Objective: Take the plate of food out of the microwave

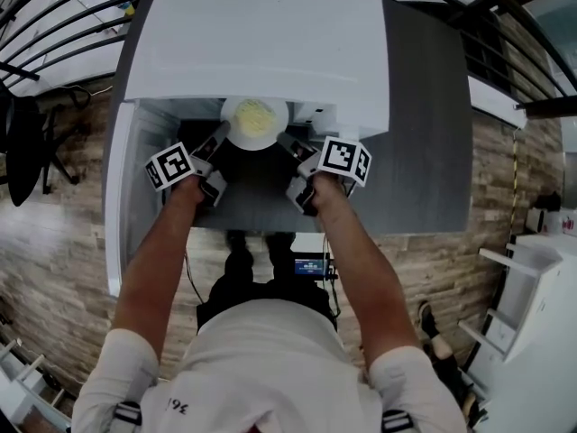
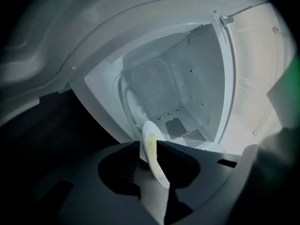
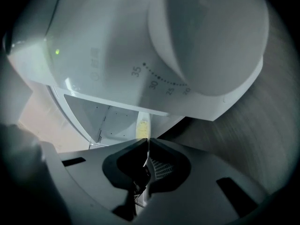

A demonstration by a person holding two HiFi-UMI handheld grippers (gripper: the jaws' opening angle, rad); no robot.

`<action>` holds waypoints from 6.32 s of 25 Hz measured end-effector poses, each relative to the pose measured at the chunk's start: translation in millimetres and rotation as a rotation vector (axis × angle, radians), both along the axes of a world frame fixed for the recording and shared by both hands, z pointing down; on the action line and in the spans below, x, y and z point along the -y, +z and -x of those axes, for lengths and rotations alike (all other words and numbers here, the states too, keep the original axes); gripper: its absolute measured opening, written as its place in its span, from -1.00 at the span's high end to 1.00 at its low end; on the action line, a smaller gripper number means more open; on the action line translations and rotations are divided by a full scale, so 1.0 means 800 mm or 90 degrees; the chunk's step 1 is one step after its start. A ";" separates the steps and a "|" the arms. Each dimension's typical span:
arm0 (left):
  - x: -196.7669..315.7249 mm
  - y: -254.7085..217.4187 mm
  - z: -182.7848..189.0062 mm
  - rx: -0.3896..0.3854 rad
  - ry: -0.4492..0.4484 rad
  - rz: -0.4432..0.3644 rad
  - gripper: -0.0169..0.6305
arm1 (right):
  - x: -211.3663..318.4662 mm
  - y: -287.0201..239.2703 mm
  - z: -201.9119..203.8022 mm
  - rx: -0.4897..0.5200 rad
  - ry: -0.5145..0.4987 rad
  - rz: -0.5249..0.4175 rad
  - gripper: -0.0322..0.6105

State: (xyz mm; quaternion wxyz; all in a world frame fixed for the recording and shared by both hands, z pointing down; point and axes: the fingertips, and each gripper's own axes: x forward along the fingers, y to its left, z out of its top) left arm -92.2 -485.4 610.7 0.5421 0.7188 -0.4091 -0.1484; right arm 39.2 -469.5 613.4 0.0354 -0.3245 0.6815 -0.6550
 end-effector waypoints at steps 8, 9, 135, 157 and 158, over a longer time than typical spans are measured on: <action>-0.003 -0.008 -0.021 -0.077 0.044 -0.018 0.65 | -0.012 0.002 -0.016 0.003 -0.028 0.015 0.85; -0.005 -0.014 -0.028 -0.101 0.056 -0.029 0.66 | -0.013 0.003 -0.020 0.001 -0.030 0.016 0.85; 0.000 -0.267 -0.075 -0.230 0.123 0.062 0.89 | 0.077 -0.276 -0.060 -0.191 -0.103 -0.164 0.84; -0.025 -0.274 -0.086 -0.188 0.147 -0.004 0.88 | 0.102 -0.272 -0.065 -0.269 -0.079 -0.160 0.84; -0.026 -0.273 -0.086 -0.188 0.147 -0.005 0.88 | 0.103 -0.272 -0.065 -0.274 -0.077 -0.162 0.84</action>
